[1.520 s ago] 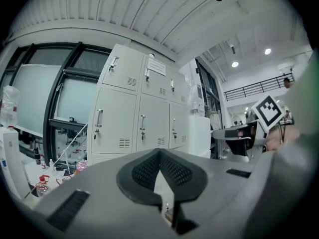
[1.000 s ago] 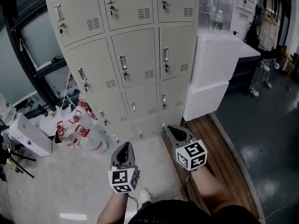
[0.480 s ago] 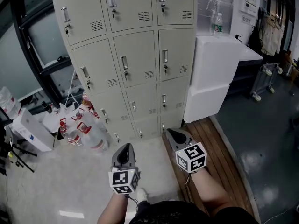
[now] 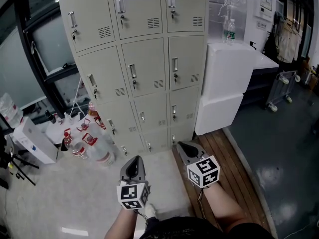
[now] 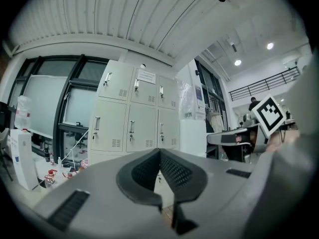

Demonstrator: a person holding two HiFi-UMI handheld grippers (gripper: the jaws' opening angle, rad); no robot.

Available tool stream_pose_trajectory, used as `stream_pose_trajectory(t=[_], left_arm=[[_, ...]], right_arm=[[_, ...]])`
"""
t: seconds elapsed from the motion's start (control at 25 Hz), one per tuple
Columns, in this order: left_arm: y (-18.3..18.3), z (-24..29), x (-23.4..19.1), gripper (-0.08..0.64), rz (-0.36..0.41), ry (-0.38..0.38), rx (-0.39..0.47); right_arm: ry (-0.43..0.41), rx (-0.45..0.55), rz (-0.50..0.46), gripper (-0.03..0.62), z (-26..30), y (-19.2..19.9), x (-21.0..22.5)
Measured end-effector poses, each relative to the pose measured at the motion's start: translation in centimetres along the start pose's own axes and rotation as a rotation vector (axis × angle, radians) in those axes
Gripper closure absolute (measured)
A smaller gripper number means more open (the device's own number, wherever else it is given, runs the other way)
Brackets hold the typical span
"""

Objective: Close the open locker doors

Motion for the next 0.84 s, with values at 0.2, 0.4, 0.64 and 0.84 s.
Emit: stream_pose_trajectory(t=[0.2,0.4,0.64,0.84], left_arm=[[-0.1,-0.1,0.2,0.555,0.000,0.002,-0.001],[-0.4,-0.1,0.4,0.556,0.005,0.004,0.005],[-0.4,-0.4,0.5,0.555,0.005,0.003,0.006],[-0.7,-0.5,0.6,0.555,0.005,0.007,0.010]], right_arm=[[0.004,-0.002,0.001,0.592,-0.5,0.0,0.0],[0.005,0.004,0.002,0.592,-0.7,-0.3,0.0],[0.003,0.003,-0.002,0.592,-1.0,-0.1,-0.2],[0.005,0.007,-0.004,0.592,-1.3,-0.4,-0.3]])
Point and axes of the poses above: the fingertips, and each gripper's own axes: z forward along the fingers, x to its right, y out of its underside, the point moved 5 cm from there along -z, backward along the fingers, and after that the axes turned 8 degrees about z, right-handed, at the moved point
